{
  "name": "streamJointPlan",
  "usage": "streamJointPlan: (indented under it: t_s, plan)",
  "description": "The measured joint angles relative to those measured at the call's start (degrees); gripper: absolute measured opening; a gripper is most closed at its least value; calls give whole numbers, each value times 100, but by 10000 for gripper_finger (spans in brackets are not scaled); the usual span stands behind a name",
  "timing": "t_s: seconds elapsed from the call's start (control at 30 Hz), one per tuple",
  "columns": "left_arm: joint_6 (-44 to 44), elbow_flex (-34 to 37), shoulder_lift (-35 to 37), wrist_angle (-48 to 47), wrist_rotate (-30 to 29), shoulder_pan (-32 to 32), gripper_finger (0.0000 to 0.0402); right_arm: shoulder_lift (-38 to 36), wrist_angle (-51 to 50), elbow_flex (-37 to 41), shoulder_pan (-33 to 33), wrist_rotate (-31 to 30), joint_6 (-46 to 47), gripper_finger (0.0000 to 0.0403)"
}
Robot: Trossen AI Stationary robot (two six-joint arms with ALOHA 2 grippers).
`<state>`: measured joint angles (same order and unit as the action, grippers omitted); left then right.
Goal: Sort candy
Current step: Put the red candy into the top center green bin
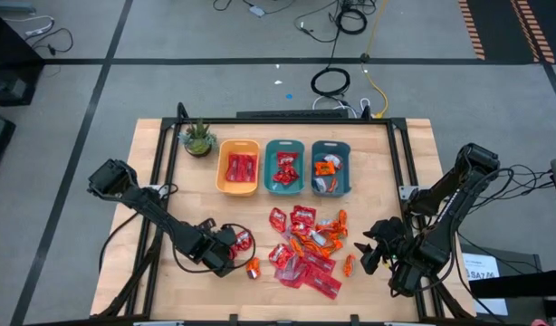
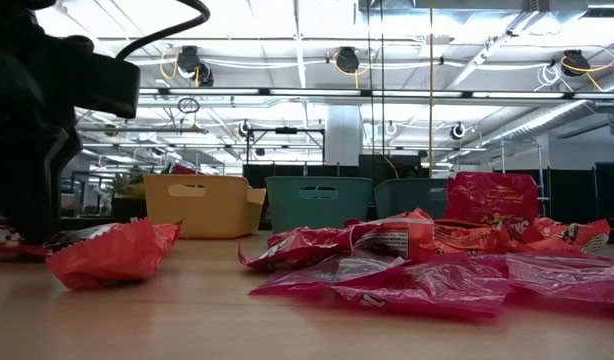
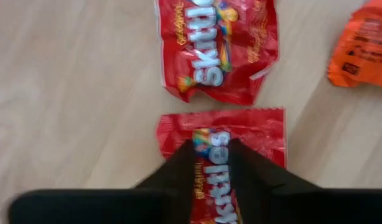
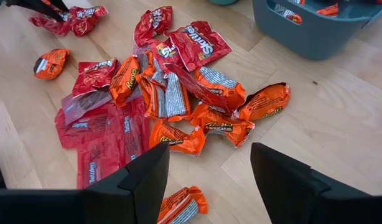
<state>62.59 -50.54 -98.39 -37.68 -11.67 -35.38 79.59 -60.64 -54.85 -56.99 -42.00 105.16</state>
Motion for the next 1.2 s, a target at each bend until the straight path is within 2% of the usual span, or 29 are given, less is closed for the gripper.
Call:
streamJointPlan:
  t_s: [0.1, 0.13, 0.27, 0.63, 0.93, 1.03, 1.2]
  plan:
    - [-78, -9, 5, -83, -33, 7, 20, 0, -40, 0, 2, 0, 0, 217]
    - [-90, -9, 5, -100, -43, 5, 11, 0, -49, 0, 2, 1, 0, 217]
    - [-21, -52, 9, -218, -35, 9, 4, 0, -60, 0, 0, 0, -2, 217]
    - [-4, -573, 331, -1375, 10, 9, 1, 0, -142, 0, 1, -2, -44, 217]
    - [8, -664, 582, -1408, -130, 9, 5, 0, -138, 0, 2, -2, -44, 217]
    - [40, -667, 586, -1385, -28, 11, 24, 0, -136, 0, 1, -2, -44, 217]
    - [749, -669, 588, -1389, -47, 43, 75, 0, -130, 0, 0, -2, -18, 217]
